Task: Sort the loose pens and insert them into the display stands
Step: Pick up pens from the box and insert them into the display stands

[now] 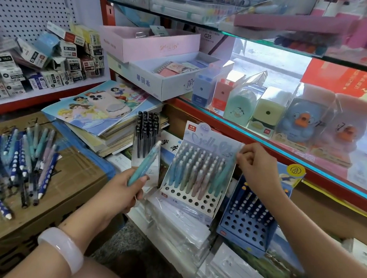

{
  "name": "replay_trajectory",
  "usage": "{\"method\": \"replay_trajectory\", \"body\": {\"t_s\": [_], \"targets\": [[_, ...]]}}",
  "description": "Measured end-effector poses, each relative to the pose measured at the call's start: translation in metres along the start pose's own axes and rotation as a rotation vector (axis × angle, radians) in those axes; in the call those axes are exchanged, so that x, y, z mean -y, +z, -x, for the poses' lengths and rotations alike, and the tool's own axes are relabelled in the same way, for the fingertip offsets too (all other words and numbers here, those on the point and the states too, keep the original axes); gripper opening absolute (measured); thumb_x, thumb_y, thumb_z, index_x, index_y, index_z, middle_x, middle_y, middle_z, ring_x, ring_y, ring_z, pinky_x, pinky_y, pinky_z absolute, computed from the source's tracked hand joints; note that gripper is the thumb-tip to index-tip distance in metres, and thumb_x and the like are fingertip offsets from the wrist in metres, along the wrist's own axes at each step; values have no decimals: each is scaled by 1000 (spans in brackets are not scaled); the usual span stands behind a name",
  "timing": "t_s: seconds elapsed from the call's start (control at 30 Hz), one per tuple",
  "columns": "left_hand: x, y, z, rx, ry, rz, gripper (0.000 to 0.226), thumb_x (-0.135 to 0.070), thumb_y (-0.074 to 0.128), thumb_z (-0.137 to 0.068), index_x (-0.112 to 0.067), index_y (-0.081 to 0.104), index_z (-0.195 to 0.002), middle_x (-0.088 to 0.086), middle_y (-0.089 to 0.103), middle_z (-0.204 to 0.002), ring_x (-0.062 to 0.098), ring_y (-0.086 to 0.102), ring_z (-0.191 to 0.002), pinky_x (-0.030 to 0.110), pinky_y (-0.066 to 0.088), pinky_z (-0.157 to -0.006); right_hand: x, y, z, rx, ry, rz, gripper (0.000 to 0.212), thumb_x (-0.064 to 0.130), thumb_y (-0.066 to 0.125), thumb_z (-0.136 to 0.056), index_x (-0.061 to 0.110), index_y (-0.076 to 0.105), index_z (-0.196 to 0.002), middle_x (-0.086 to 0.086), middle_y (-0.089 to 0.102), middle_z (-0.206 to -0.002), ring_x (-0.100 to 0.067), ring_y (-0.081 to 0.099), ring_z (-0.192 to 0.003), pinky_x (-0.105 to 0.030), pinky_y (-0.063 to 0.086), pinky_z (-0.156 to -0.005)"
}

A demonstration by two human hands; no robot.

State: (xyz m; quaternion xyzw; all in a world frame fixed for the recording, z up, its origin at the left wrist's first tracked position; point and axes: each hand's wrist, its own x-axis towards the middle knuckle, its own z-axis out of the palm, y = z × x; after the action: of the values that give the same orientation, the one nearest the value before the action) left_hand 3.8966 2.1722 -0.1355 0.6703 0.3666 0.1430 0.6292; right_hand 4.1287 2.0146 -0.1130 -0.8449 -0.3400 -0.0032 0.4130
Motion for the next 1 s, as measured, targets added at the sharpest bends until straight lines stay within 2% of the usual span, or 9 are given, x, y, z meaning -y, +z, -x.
{"method": "replay_trajectory", "body": {"t_s": [0.1, 0.23, 0.4, 0.6, 0.77, 0.87, 1.0], "targets": [[-1, 3, -1, -22, 6, -12, 13, -21, 46, -97, -17, 57, -103, 3, 42, -61, 5, 32, -38, 15, 26, -35, -14, 11, 8, 46, -29, 116, 5, 13, 53, -94, 13, 48, -91, 3, 58, -75, -17, 56, -71, -29, 41, -62], [-4, 7, 1, -26, 22, -34, 14, -22, 46, -97, -18, 57, -104, 2, 40, -63, 5, 32, -41, 16, 27, -37, -19, 29, 14, 89, -22, 119, 7, 13, 53, -94, 7, 51, -96, -9, 64, -86, -24, 61, -77, -39, 52, -68], [-3, 5, -1, -37, 19, -43, 16, -22, 45, -97, -17, 58, -105, 1, 41, -62, 4, 32, -40, 16, 27, -37, -18, 38, 15, 112, -37, 157, 17, 16, 52, -95, 2, 54, -105, -13, 65, -97, -28, 62, -85, -41, 52, -73], [-4, 5, 0, -46, 28, -49, 17, -21, 45, -97, -15, 57, -106, 2, 41, -62, 4, 33, -40, 15, 27, -36, -22, 39, 14, 129, -58, 236, 15, 18, 51, -95, 5, 51, -102, -15, 66, -89, -30, 62, -79, -44, 53, -69], [-5, 5, 2, -45, 23, -56, 16, -21, 45, -97, -16, 57, -107, 2, 41, -63, 6, 33, -43, 15, 28, -37, -25, 48, 17, 269, -49, 425, 17, 22, 49, -97, 6, 54, -99, -13, 64, -88, -28, 59, -80, -41, 52, -69], [-5, 5, 2, -40, 26, -52, 16, -21, 45, -97, -16, 57, -107, 2, 42, -62, 6, 33, -42, 15, 28, -36, -21, 51, 16, 266, -42, 505, 21, 24, 47, -97, 6, 56, -98, -12, 63, -90, -26, 56, -87, -37, 49, -67], [-6, 4, 4, -25, 26, -40, 15, -21, 45, -97, -17, 57, -105, 2, 43, -62, 6, 34, -42, 15, 29, -36, -18, 52, 12, 312, -14, 565, 23, 20, 43, -98, 3, 59, -96, -15, 64, -91, -29, 59, -84, -33, 44, -62]]}}
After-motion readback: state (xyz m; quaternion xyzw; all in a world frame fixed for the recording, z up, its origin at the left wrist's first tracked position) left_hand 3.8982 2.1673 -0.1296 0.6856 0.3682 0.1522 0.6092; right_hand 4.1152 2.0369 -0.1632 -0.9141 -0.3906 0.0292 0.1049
